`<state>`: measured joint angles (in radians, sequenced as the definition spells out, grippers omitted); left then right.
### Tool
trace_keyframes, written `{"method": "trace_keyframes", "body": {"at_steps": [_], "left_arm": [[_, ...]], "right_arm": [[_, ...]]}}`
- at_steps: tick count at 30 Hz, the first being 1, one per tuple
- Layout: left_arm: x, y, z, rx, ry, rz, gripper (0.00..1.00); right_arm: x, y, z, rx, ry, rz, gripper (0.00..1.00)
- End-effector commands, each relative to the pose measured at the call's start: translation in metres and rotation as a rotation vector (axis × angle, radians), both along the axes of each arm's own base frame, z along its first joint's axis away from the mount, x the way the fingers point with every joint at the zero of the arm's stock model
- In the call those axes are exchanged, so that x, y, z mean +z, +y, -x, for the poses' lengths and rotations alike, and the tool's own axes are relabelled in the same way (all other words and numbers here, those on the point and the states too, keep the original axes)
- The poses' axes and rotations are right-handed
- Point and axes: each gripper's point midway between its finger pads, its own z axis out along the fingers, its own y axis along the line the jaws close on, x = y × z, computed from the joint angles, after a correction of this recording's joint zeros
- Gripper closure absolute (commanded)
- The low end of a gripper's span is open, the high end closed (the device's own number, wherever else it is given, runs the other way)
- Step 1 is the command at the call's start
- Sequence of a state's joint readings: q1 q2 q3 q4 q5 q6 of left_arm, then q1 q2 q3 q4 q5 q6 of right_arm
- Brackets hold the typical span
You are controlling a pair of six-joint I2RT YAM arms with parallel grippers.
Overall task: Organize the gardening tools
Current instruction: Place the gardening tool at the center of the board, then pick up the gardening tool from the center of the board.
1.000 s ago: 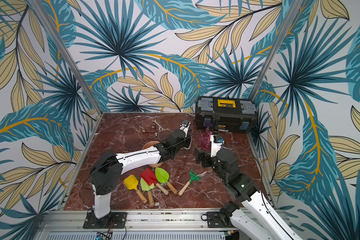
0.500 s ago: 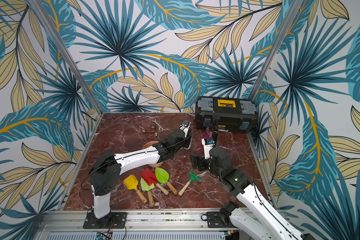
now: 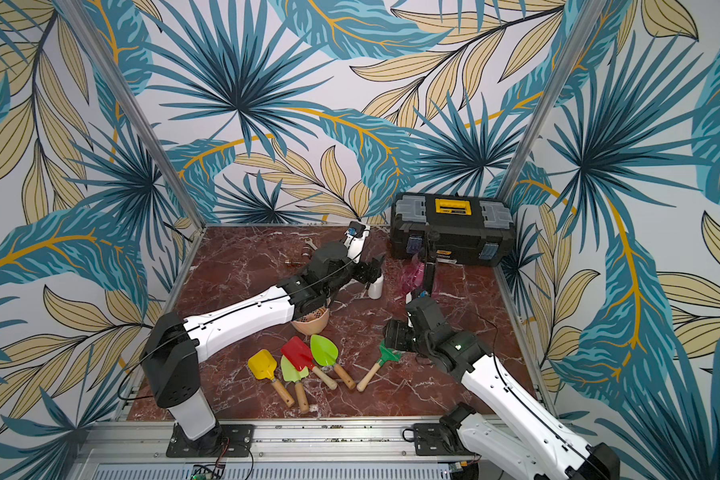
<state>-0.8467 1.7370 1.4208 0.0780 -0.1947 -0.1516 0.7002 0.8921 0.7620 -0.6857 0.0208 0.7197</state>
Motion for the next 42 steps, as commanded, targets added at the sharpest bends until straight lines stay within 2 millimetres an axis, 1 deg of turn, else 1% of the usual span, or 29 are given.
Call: {"method": "trace_keyframes", "body": {"at_steps": [1,3,6,11,13,15,17,18,21,25,30,33,36,42], "left_arm": [[0.004,0.009,0.009,-0.027,-0.001,-0.012,0.11],[0.005,0.014,0.012,-0.027,-0.001,-0.008,0.11],[0.004,0.02,0.017,-0.025,0.0,-0.01,0.1],[-0.002,0.028,0.021,-0.016,0.009,-0.031,0.09],[-0.003,0.031,0.022,-0.013,0.011,-0.038,0.09],[-0.004,0.035,0.023,-0.01,0.015,-0.039,0.08],[-0.005,0.039,0.026,-0.015,0.019,-0.036,0.08],[-0.005,0.041,0.027,-0.016,0.021,-0.036,0.08],[-0.007,0.047,0.031,-0.018,0.025,-0.036,0.08],[-0.01,0.057,0.036,-0.012,0.028,-0.035,0.07],[-0.009,0.071,0.042,0.007,0.024,-0.018,0.05],[-0.008,0.079,0.044,0.019,0.021,-0.006,0.04],[-0.007,0.083,0.046,0.025,0.019,-0.004,0.04],[-0.009,0.088,0.046,0.036,0.019,-0.006,0.03]], "right_arm": [[-0.024,-0.009,0.015,-0.124,0.132,-0.039,0.22],[-0.032,-0.015,0.018,-0.164,0.157,-0.02,0.24],[-0.04,-0.013,0.021,-0.203,0.196,-0.055,0.27],[-0.058,0.009,0.03,-0.217,0.308,-0.167,0.28],[-0.07,0.008,0.036,-0.25,0.354,-0.139,0.3],[-0.077,0.007,0.038,-0.274,0.371,-0.118,0.31],[-0.082,0.013,0.039,-0.282,0.377,-0.126,0.31],[-0.085,0.019,0.043,-0.267,0.385,-0.121,0.31],[-0.096,0.027,0.046,-0.269,0.4,-0.09,0.32],[-0.107,0.033,0.044,-0.274,0.406,-0.03,0.36],[-0.112,0.04,0.039,-0.269,0.395,0.009,0.44],[-0.116,0.044,0.033,-0.259,0.385,0.038,0.47],[-0.117,0.048,0.025,-0.255,0.367,0.061,0.49],[-0.126,0.048,0.023,-0.254,0.371,0.102,0.53]]}}
